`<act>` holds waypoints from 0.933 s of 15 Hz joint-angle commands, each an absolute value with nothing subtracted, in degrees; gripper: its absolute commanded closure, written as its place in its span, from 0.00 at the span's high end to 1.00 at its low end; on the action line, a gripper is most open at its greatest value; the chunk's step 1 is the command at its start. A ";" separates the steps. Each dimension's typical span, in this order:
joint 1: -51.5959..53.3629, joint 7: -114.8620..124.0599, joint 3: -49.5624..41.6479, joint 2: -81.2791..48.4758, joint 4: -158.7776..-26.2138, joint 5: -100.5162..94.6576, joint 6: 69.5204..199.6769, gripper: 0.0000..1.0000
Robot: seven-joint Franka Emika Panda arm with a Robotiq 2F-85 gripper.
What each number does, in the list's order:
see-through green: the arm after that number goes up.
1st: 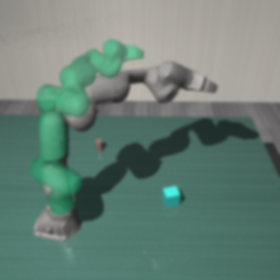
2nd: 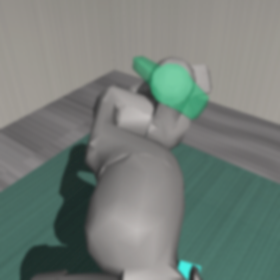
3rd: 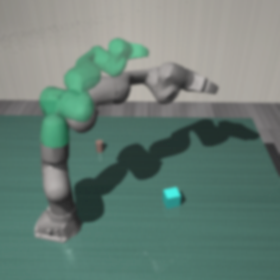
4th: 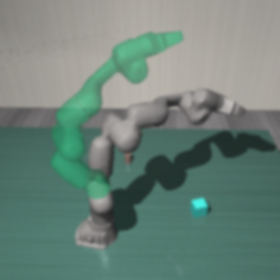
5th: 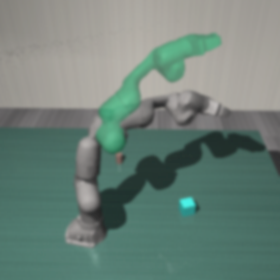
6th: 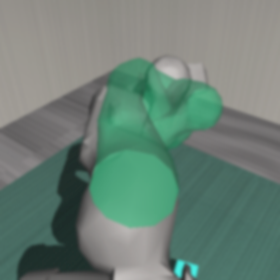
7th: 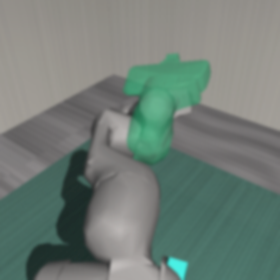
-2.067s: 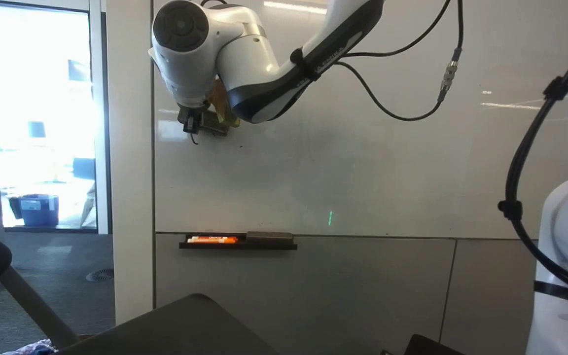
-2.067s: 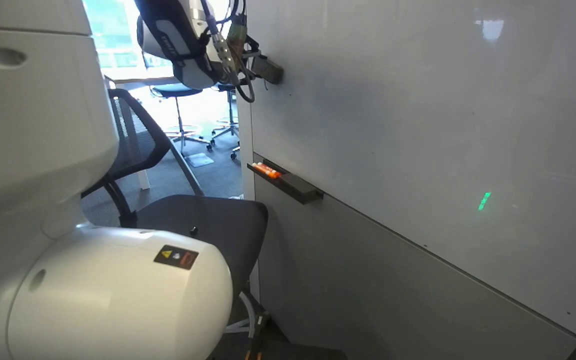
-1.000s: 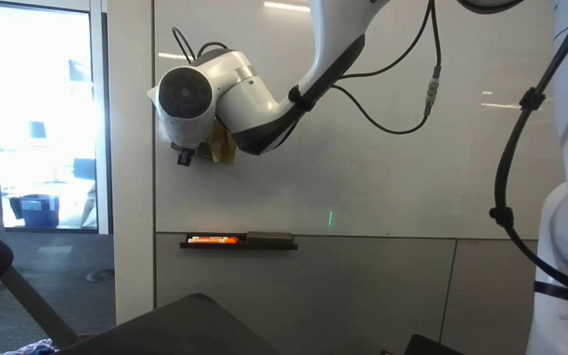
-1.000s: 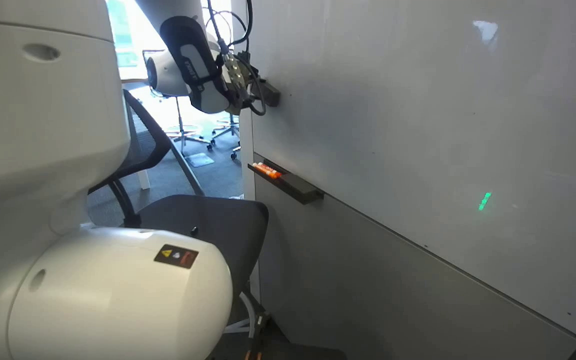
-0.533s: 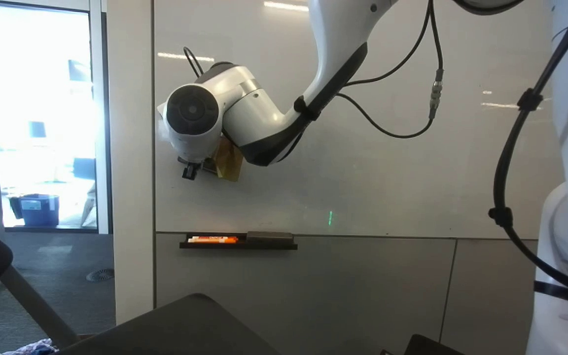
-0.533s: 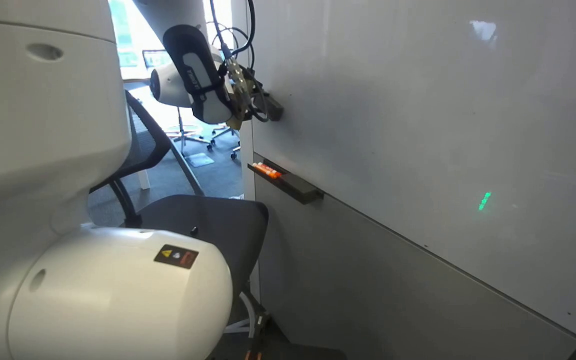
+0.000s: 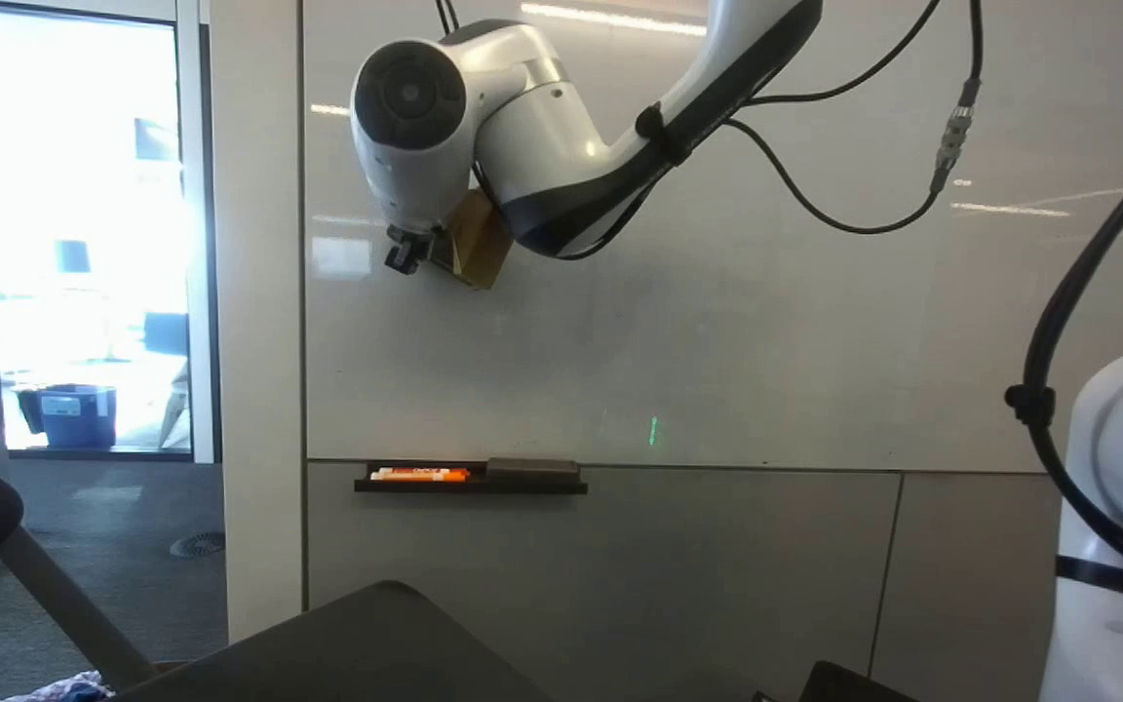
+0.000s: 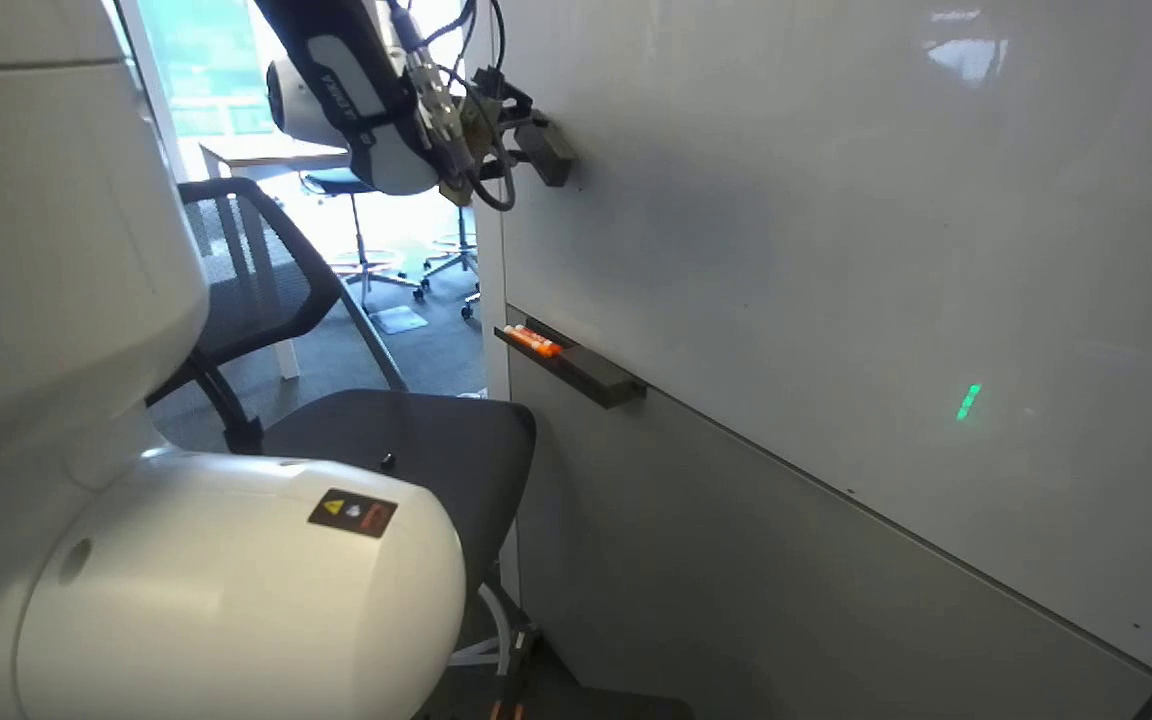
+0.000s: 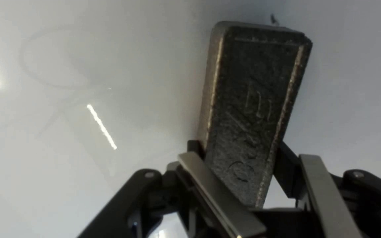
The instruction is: Use the eraser to wipe the whiteboard then pick up the marker.
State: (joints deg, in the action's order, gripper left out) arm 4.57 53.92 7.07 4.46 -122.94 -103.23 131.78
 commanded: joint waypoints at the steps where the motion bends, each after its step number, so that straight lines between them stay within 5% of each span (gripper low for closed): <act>1: 6.62 47.09 6.76 10.01 -129.03 -89.98 138.50 0.31; 6: 9.76 43.80 7.71 9.39 -135.37 -75.56 148.59 0.31; 14: 10.24 26.81 8.65 -9.61 -134.12 -52.24 156.72 0.31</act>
State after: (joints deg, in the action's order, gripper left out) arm 10.16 35.10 8.01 -2.11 -137.39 -60.95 154.45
